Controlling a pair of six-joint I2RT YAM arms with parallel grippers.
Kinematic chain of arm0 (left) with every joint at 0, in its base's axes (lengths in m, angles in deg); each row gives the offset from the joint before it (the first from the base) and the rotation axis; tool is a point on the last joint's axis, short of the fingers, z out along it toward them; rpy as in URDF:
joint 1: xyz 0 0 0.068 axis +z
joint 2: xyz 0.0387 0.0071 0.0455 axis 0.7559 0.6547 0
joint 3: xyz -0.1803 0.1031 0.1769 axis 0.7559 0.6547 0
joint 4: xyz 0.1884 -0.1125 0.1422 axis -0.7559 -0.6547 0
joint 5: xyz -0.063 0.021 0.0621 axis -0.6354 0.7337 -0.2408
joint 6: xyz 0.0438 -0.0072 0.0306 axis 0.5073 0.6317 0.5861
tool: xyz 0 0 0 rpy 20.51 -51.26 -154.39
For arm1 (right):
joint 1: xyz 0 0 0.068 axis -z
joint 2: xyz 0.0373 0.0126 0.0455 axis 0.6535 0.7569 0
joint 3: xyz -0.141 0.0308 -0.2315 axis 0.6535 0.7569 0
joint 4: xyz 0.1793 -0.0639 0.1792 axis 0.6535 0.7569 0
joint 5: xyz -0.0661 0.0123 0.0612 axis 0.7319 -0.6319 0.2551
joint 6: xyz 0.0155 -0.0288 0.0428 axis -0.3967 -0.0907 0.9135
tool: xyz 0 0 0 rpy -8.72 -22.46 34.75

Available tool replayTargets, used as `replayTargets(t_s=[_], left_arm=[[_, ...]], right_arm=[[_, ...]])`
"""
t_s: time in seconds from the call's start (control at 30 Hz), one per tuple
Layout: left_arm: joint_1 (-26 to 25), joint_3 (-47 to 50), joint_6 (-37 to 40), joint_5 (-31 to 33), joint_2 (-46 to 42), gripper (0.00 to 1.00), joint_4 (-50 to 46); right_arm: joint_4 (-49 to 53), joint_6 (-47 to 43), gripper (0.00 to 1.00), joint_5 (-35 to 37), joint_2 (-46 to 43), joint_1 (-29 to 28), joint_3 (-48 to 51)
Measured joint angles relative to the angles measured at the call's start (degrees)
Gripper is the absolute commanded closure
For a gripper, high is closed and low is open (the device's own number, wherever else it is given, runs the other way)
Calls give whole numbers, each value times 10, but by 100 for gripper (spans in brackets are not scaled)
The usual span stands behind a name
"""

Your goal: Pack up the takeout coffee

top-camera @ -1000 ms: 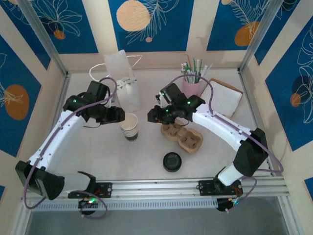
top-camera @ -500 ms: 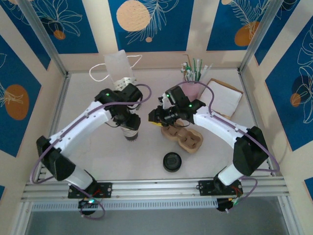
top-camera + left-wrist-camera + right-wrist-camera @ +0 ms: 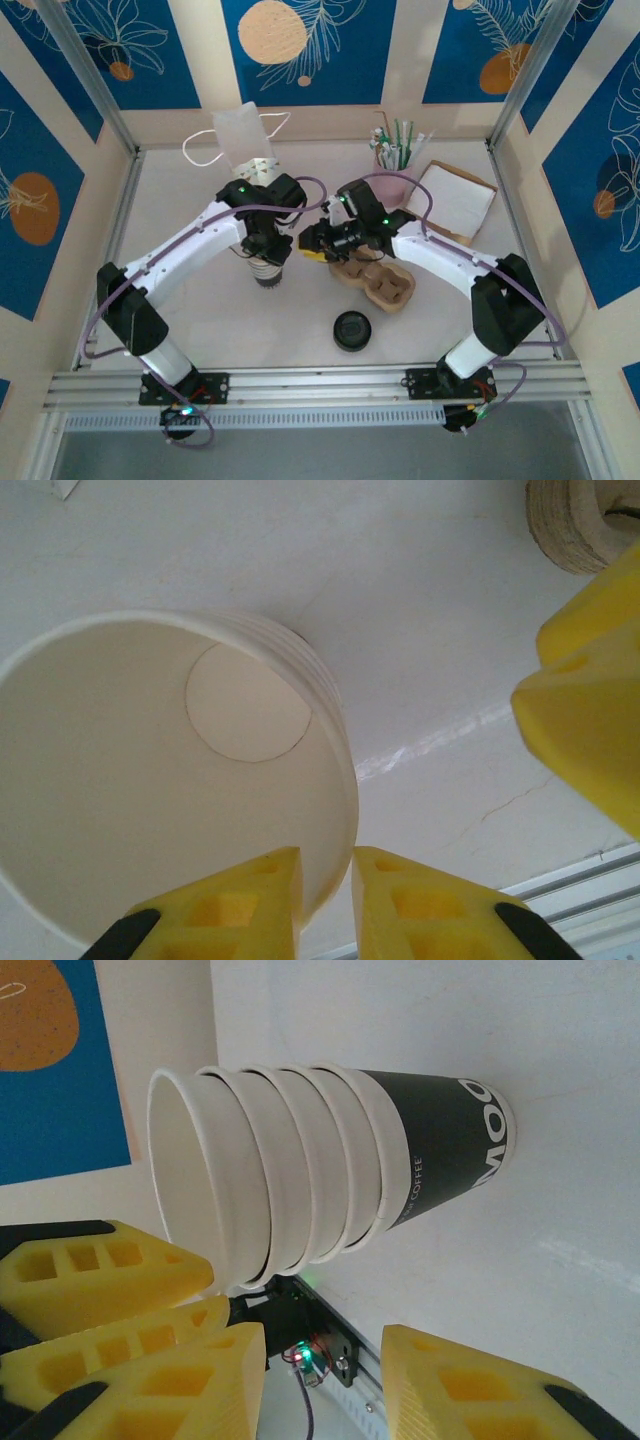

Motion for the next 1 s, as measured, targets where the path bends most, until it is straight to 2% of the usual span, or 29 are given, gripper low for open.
replayTargets(t_s=[0.33, 0.6, 1.0], left_arm=[[-2, -7, -1, 4, 10, 100, 2], [-3, -16, -2, 10, 11, 100, 0], [-3, -28, -2, 12, 10, 100, -7]], right_arm=[[-54, 27, 63, -24, 18, -8, 24], [-106, 50, 62, -51, 44, -13, 36], [-175, 77, 50, -81, 57, -22, 54]])
